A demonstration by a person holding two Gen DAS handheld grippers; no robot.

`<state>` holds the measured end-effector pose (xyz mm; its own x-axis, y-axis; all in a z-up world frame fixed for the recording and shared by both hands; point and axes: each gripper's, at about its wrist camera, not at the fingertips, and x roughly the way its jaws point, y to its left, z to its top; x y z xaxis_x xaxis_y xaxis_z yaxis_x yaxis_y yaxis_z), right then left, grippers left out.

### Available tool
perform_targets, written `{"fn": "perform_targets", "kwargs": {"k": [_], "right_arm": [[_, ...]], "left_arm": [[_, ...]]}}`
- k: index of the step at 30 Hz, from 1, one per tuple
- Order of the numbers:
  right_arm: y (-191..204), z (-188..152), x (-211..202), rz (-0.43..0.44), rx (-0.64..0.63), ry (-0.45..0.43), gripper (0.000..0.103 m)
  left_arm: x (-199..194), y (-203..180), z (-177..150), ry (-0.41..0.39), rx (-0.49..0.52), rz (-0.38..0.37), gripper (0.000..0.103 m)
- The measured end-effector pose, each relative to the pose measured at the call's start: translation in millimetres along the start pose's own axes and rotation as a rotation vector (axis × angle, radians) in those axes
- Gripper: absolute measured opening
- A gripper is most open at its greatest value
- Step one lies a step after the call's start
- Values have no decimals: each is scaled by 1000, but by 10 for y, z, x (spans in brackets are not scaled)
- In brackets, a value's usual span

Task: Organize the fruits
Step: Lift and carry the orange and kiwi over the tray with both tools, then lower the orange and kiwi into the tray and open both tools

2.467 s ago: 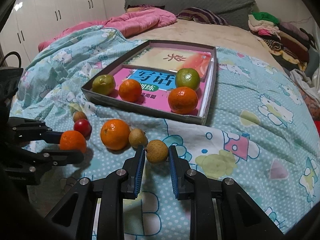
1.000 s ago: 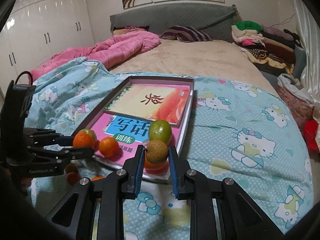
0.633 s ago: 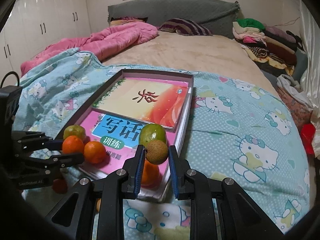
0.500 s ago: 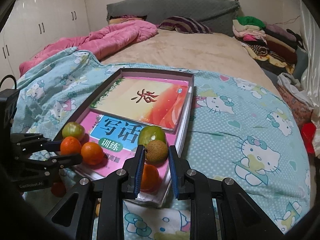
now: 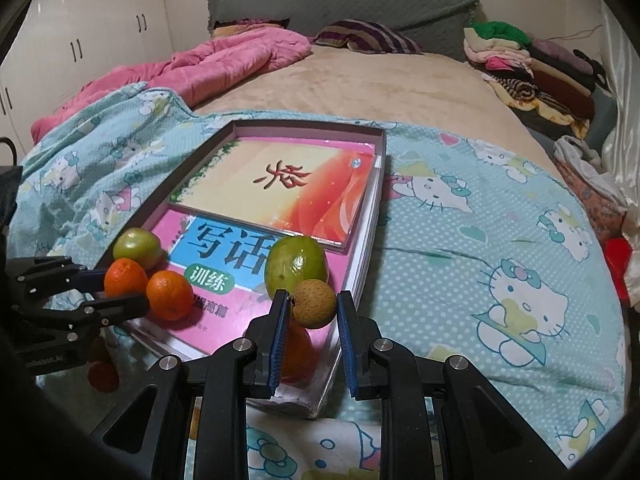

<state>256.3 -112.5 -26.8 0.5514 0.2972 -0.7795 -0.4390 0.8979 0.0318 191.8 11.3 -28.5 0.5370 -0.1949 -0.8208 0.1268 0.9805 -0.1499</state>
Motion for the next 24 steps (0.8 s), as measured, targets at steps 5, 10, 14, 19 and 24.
{"fn": "perform_targets", "kwargs": {"k": [5, 10, 14, 19, 24], "right_arm": [[-18, -4, 8, 4, 10, 1, 26], [-38, -9, -2, 4, 18, -5, 34], [-74, -13, -61, 8, 36, -28, 38], [-64, -34, -124, 11, 37, -43, 40], [-30, -56, -143, 8, 25, -45, 42]], "left_arm": [[0, -5, -3, 1, -2, -1, 38], [-4, -10, -14, 1, -1, -1, 38], [-4, -5, -18, 1, 1, -1, 38], [5, 8, -15, 6, -5, 1, 49], [11, -3, -18, 7, -1, 2, 51]]}}
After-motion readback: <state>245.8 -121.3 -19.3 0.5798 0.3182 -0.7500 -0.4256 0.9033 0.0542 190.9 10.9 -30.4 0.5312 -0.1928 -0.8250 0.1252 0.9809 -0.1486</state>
